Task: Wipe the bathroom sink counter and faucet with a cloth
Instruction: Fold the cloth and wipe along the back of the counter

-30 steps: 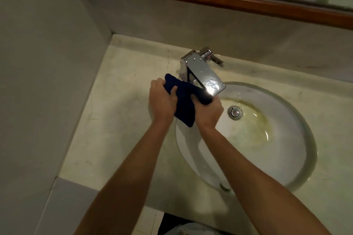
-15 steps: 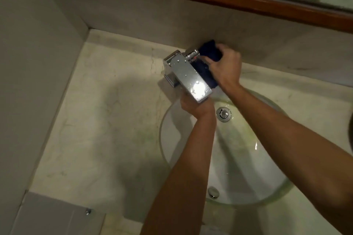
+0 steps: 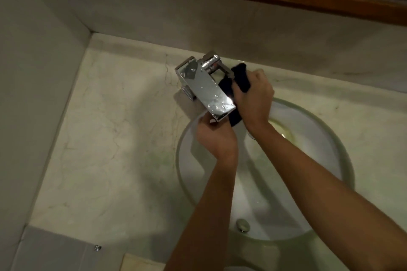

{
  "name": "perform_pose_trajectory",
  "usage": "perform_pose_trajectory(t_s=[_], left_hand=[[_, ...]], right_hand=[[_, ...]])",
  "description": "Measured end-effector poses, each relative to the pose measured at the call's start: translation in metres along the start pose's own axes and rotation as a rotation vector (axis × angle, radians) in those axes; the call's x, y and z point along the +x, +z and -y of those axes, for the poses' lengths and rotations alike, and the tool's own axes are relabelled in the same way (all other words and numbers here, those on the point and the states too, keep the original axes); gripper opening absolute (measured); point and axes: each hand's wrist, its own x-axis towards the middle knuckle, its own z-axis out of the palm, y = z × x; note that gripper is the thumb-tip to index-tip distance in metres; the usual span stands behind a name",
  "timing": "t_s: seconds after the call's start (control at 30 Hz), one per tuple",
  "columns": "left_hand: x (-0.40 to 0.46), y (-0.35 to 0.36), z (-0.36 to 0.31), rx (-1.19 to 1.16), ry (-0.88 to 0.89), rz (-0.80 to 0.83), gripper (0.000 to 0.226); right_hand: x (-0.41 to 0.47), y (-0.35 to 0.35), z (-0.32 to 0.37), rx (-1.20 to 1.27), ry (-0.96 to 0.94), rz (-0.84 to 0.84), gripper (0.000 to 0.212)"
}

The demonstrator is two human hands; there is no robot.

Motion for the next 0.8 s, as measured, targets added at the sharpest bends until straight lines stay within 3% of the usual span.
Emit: perform_pose_trajectory(t_s=[0.1,0.13,0.23,0.3,0.37,0.43,0.53,0.7,0.8], left_hand=[[-0.006,0.011,-0.002,-0.074,0.092,-0.055,0.034],[-0.004,0.019,-0.003,-0.059,0.119,-0.057,0.029],[0.004,0.055,0.001,0.041,0.19,-0.098,0.072],[0.003,0.062,-0.011,0.092,0.398,-0.125,0.046],[0.011,0.074,-0.009,0.228,0.565,-0.031,0.041],[0.015,0.079,-0.02,0.311,0.498,0.004,0.054],[0.02,0.092,-0.038,0.324,0.333,0.025,0.053],[-0.018,0.112,-0.041,0.406,0.424,0.189,0.019],[-0.058,0.132,-0.033,0.477,0.428,0.348,0.013]], right_hand=[[-0.001,-0.012,-0.003,0.136,0.156,-0.089,0.021],[0.006,-0.011,0.0,0.207,0.224,-0.146,0.024],[0.024,-0.003,0.011,0.327,0.382,-0.301,0.034],[0.031,0.001,0.008,0.33,0.393,-0.309,0.035],[0.033,0.001,0.003,0.294,0.356,-0.265,0.032],[0.034,-0.002,-0.003,0.269,0.317,-0.223,0.026],[0.034,-0.012,-0.021,0.218,0.283,-0.192,0.024],[0.036,-0.05,-0.078,0.147,0.314,-0.193,0.033],[0.033,-0.091,-0.119,0.086,0.366,-0.246,0.035]])
